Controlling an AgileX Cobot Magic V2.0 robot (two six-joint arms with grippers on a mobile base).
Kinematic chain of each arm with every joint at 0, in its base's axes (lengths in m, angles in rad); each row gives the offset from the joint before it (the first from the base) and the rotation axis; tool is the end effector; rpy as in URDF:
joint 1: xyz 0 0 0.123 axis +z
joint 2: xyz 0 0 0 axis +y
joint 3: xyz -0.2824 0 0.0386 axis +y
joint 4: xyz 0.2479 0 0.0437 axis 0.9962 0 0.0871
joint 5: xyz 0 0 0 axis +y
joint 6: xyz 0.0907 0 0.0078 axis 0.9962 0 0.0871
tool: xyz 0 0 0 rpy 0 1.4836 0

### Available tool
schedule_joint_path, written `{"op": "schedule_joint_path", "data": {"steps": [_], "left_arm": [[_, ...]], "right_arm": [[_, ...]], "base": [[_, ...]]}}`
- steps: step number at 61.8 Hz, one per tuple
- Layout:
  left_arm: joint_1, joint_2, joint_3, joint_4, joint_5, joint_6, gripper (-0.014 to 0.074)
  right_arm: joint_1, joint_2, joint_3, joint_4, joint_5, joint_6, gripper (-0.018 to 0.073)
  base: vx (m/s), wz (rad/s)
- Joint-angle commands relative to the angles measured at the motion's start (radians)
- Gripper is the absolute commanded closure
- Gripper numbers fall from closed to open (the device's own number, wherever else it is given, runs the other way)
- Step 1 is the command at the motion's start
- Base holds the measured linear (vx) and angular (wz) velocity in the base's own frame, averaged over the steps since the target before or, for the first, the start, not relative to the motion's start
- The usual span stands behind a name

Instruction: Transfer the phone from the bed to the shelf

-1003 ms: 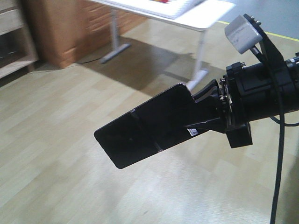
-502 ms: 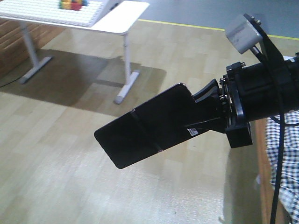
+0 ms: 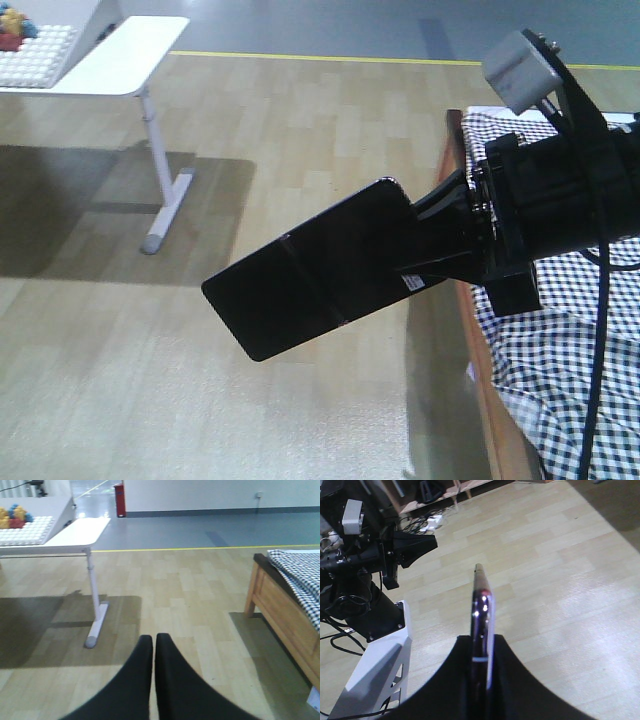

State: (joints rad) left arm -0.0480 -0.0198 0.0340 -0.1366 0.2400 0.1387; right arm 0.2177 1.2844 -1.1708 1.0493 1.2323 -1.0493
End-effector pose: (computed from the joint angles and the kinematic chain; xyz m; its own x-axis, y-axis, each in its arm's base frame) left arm 0.0549 -0.0056 0.1811 -0.1634 0.0138 -0.9865 0.0808 0.9967 0.0006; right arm 0.2158 0.1240 0.3765 -0.4178 -0.3879 -0.8215 -0.8984 0.3111 0.3100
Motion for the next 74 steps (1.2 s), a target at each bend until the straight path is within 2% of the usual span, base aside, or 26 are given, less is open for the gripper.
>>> {"op": "schedule_joint_path", "data": {"steps": [1, 27, 74], "left_arm": [[-0.004, -0.004, 0.003, -0.009, -0.075, -0.004, 0.0596], [-0.004, -0.004, 0.003, -0.009, -0.075, -0.004, 0.0596], [-0.004, -0.004, 0.003, -0.009, -0.075, -0.004, 0.0596]], "right_arm": [[-0.005, -0.031, -0.026, 0.092, 0.057, -0.004, 0.0561], [-0.005, -0.031, -0.026, 0.092, 0.057, -0.004, 0.0561], [-0.005, -0.031, -0.026, 0.092, 0.057, -0.004, 0.0561]], "base": [[0.15, -0.37], [0.17, -0.21], [0.22, 0.06]]}}
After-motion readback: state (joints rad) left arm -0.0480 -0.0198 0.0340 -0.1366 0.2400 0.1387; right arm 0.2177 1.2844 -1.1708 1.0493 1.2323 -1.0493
